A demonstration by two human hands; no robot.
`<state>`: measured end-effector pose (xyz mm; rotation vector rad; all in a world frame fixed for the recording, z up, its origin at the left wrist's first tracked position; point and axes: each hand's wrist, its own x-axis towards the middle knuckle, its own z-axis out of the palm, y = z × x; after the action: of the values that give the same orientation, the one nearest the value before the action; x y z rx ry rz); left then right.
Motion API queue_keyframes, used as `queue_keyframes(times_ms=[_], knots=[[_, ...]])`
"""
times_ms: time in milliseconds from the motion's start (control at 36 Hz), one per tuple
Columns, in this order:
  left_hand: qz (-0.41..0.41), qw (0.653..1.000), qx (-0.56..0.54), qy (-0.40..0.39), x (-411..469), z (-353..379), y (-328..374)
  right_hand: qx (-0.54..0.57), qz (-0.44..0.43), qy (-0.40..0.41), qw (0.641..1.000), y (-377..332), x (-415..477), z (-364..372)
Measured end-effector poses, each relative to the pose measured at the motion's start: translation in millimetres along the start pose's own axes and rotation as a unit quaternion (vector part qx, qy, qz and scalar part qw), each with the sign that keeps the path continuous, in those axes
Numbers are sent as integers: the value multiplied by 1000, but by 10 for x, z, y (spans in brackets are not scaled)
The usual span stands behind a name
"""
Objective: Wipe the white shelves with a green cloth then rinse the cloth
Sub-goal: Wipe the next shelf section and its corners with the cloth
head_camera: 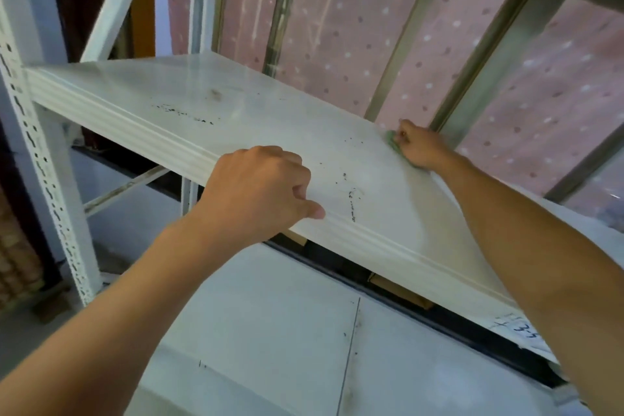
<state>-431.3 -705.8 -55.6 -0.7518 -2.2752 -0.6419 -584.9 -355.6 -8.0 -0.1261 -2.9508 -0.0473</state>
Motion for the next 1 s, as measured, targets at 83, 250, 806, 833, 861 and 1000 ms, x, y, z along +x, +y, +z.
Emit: queue_keyframes(times_ms=[83, 250, 806, 833, 861, 1000], knots=[[-2, 1000, 2, 0, -7, 2, 4, 41, -93, -18, 995, -441, -141, -49], [5, 1000, 10, 3, -9, 17, -13, 98, -225, -26, 969, -824, -717, -107], [15, 1000, 14, 6, 6, 9, -5, 43, -55, -18, 997, -297, 322, 36], [14, 1000, 13, 6, 7, 12, 3, 52, -77, -26, 995, -380, 231, 3], [9, 1000, 13, 7, 2, 14, 1, 64, -109, -35, 991, -497, 139, -18], [-8, 1000, 10, 7, 8, 17, 10, 118, -264, -46, 956, -1132, -487, -83]])
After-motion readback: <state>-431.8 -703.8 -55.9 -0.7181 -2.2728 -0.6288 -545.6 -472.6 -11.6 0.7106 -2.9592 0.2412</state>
